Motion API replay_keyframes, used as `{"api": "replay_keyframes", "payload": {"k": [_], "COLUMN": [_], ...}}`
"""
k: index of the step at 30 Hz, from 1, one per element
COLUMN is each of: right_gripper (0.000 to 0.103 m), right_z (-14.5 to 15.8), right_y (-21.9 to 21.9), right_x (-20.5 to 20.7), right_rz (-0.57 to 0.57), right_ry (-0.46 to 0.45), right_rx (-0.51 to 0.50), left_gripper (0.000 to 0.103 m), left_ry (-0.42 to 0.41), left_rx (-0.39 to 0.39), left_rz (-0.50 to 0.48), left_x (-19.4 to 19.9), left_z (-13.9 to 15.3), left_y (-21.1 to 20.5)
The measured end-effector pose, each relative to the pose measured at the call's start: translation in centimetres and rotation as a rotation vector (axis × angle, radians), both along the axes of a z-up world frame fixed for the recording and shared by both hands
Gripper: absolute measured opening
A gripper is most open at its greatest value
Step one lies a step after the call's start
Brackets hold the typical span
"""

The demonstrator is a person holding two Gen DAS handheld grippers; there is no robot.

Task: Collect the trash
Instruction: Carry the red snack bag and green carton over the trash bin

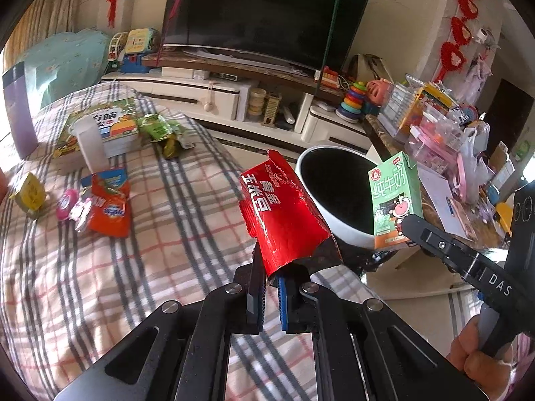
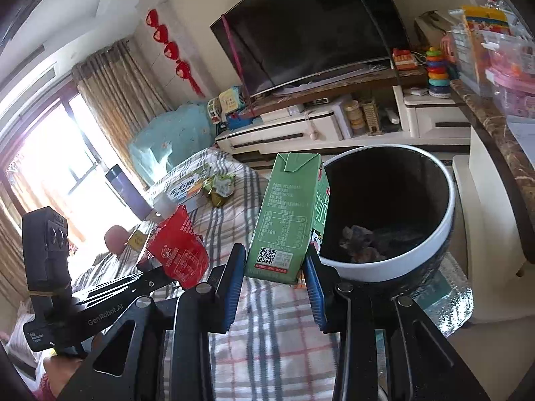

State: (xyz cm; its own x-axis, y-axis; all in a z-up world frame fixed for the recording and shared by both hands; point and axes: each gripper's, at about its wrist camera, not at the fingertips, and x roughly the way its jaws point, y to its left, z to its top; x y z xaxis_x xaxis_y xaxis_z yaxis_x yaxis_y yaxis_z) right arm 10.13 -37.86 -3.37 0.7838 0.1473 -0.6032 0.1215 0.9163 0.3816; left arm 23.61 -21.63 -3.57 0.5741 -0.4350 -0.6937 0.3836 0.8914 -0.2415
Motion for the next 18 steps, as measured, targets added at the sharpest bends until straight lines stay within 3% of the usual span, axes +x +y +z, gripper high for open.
{"api": "replay_keyframes", "payload": {"k": [18], "right_gripper": [0.035], "right_z": [-0.2], "right_y": [-4.4], "right_x": [-0.6], "right_rz": [-0.080], "right_ry": [0.002], "right_rx": [0.017], "left_gripper": [0.005], "left_ry": [-0.019], "left_rx": [0.012], "left_rz": [-0.069], "left_x": [1.9], "left_z": [0.6], "left_y": [-3.9]}}
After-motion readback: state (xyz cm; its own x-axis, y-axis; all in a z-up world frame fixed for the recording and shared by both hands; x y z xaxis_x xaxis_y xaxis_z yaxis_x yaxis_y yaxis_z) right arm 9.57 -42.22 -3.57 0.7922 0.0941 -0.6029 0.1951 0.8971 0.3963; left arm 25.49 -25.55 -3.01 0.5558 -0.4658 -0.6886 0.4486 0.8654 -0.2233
